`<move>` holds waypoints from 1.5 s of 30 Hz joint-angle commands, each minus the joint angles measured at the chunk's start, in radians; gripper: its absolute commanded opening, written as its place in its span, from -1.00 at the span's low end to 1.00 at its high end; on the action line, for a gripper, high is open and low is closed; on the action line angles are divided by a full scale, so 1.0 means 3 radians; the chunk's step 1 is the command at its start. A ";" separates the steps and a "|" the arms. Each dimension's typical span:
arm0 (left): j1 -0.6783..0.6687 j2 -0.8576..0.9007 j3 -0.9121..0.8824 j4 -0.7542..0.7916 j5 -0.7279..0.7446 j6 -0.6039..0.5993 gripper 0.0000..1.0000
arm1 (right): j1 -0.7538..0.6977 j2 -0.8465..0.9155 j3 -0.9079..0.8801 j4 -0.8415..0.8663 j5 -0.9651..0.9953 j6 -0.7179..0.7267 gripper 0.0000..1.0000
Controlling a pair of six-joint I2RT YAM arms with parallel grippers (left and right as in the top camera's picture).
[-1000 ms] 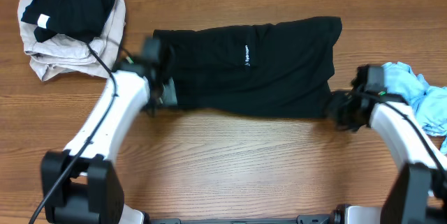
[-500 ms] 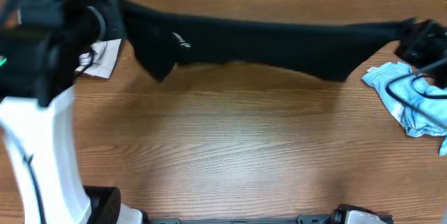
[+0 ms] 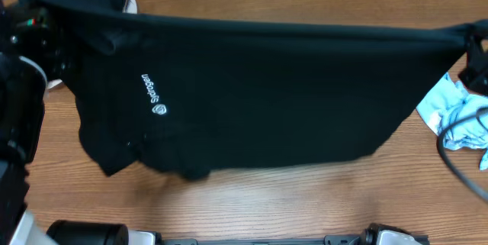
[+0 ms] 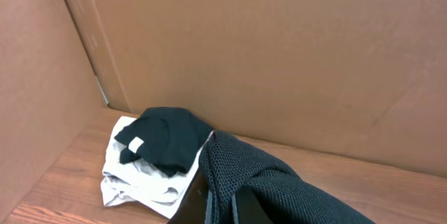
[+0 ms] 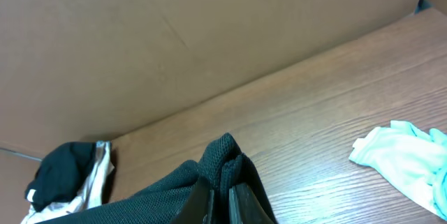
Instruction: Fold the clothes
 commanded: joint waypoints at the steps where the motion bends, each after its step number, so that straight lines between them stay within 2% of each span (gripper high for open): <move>1: 0.0048 0.0270 -0.0034 0.0123 -0.0256 0.0146 -0.92 | -0.0003 0.0295 -0.0020 0.0066 0.0175 -0.0065 -0.92; 5: 0.0048 0.0594 -0.0034 0.0359 -0.0248 0.0205 -0.92 | 0.0074 0.0665 -0.0020 0.0243 0.0177 -0.0064 -0.92; 12: 0.0122 0.1283 -0.0034 0.1434 -0.0205 0.0220 -0.92 | 0.0270 0.1380 -0.0020 0.1405 0.0172 -0.0050 -0.93; 16: 0.0121 0.1386 -0.0034 0.1839 -0.0065 0.0259 -0.92 | 0.0304 0.1489 -0.0020 0.2047 0.0154 -0.0053 -0.93; 20: 0.0122 0.1376 -0.0028 0.1987 -0.0047 0.0371 -0.92 | 0.0303 0.1485 -0.0014 0.2285 0.0154 -0.0061 -0.93; 24: 0.0135 0.1394 -0.0037 0.1710 -0.0047 0.0369 -0.92 | 0.0304 0.1587 -0.0025 0.2163 0.0156 -0.0065 -0.92; 30: 0.0134 0.1610 -0.0097 0.0902 -0.0014 0.0308 -0.92 | 0.0304 0.1928 -0.0233 0.1762 0.0150 -0.0065 -0.92; 38: 0.0135 0.2243 -0.0249 -0.0416 0.0361 0.0060 -0.92 | 0.0303 0.2160 -0.1076 0.1378 0.0141 -0.0140 -0.92; 41: 0.0134 0.2379 -0.0443 -0.0455 0.0696 0.0131 -0.92 | 0.0303 0.2157 -0.1500 0.1343 0.0060 -0.0141 -0.92; 45: 0.0116 0.2327 -0.0821 -0.0456 0.0847 0.0116 -0.91 | 0.0303 0.2042 -0.2078 0.1442 -0.0041 -0.0149 -0.92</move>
